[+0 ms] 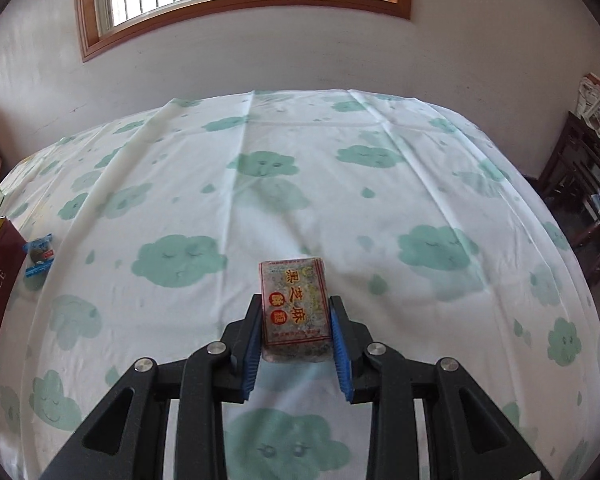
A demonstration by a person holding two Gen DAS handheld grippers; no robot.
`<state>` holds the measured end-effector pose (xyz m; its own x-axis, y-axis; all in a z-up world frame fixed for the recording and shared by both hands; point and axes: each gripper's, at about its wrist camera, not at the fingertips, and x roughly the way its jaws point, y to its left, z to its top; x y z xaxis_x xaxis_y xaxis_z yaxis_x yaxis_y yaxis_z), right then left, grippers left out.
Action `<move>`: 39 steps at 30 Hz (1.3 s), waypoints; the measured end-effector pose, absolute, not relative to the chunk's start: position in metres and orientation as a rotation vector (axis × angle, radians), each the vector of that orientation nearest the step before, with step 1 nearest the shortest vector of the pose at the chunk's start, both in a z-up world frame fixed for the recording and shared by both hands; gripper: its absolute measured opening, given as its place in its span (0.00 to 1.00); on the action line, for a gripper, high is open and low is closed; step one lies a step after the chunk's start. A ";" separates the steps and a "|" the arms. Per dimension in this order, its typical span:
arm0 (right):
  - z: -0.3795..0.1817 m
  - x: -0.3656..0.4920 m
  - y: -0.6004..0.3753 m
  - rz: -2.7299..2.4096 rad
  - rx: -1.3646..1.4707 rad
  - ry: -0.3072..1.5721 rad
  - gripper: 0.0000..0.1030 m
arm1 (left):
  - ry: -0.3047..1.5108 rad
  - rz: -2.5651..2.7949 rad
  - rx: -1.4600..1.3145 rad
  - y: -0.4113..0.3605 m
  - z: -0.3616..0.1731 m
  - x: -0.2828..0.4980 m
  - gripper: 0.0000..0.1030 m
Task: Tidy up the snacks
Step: 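Grasp the blue-wrapped round candy with the left gripper while the right gripper holds the cake box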
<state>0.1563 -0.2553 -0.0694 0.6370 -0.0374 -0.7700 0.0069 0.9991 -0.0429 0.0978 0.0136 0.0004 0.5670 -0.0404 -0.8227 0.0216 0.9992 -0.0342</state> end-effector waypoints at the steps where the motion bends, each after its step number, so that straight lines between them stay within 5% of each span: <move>1: -0.069 0.156 -0.256 -0.023 -0.032 0.880 0.30 | 0.974 -0.038 -0.021 0.011 -0.001 0.101 0.84; 10: -0.070 0.156 -0.259 -0.012 -0.005 0.881 0.30 | 1.030 -0.050 -0.043 -0.003 -0.012 0.125 0.80; 20: -0.071 0.156 -0.260 -0.006 0.001 0.881 0.31 | 1.088 -0.043 -0.125 -0.004 -0.023 0.152 0.56; 39: -0.070 0.156 -0.259 0.000 0.010 0.881 0.33 | 1.078 0.024 -0.101 -0.006 -0.046 0.188 0.55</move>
<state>0.1556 -0.2591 -0.0704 0.6360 0.0040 -0.7717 0.0044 1.0000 0.0088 0.1876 -0.0056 -0.0460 0.4737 -0.0302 -0.8802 -0.0688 0.9951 -0.0712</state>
